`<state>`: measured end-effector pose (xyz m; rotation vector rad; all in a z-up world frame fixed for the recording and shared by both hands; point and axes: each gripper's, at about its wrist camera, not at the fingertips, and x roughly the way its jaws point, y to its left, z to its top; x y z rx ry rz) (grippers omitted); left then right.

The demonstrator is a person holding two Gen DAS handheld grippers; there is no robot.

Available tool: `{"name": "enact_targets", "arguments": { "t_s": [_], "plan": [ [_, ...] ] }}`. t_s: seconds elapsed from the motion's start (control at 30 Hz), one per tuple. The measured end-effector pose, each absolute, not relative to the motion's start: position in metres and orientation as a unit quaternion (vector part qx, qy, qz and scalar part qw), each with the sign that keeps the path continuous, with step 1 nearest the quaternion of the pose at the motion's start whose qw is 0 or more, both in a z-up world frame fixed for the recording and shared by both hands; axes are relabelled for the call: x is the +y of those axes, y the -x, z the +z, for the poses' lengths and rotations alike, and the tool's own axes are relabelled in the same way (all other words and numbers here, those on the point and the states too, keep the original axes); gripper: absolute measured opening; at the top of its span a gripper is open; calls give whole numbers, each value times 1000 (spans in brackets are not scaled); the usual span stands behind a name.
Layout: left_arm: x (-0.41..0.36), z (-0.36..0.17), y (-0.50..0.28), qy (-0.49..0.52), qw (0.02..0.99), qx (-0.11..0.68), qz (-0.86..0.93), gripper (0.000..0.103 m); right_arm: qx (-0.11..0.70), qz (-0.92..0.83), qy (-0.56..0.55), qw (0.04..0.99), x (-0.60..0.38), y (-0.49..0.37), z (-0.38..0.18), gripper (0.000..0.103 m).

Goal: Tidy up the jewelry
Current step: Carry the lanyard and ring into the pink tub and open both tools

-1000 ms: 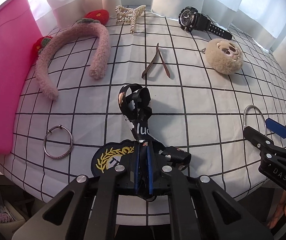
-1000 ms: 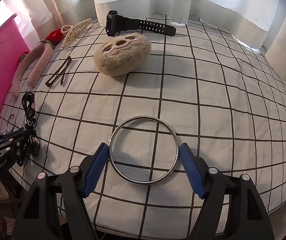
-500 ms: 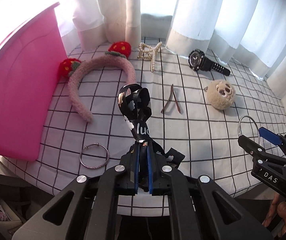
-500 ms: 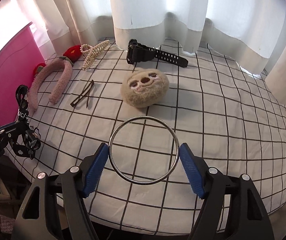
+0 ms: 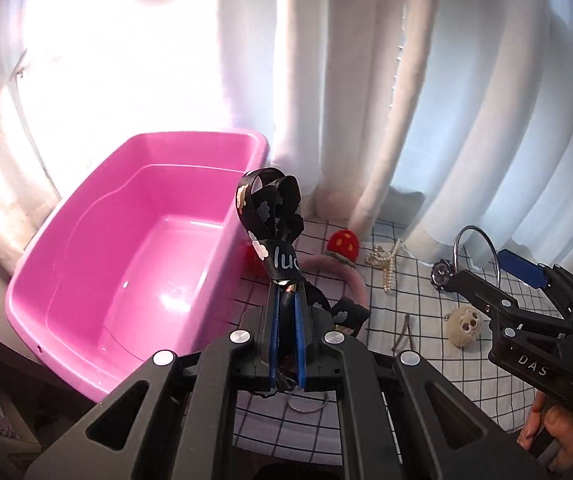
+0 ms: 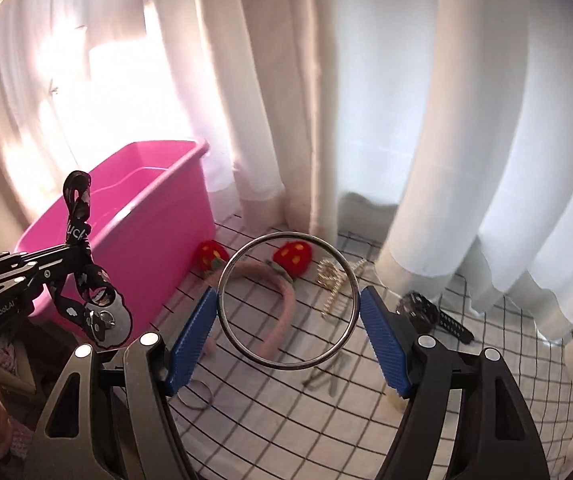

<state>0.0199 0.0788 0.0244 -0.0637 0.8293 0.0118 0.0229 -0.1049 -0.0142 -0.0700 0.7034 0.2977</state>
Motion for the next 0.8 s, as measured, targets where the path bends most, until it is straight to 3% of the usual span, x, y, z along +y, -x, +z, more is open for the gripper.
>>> {"name": "enact_targets", "arguments": {
  "t_s": [0.17, 0.37, 0.8],
  "plan": [
    [149, 39, -33, 42, 916, 392, 67, 7, 314, 217, 68, 922, -22, -51, 18, 71],
    [216, 15, -53, 66, 896, 426, 111, 7, 332, 283, 94, 895, 71, -88, 23, 71],
    [263, -47, -73, 97, 849, 506, 118, 9, 431, 273, 169, 843, 155, -150, -44, 71]
  ]
}}
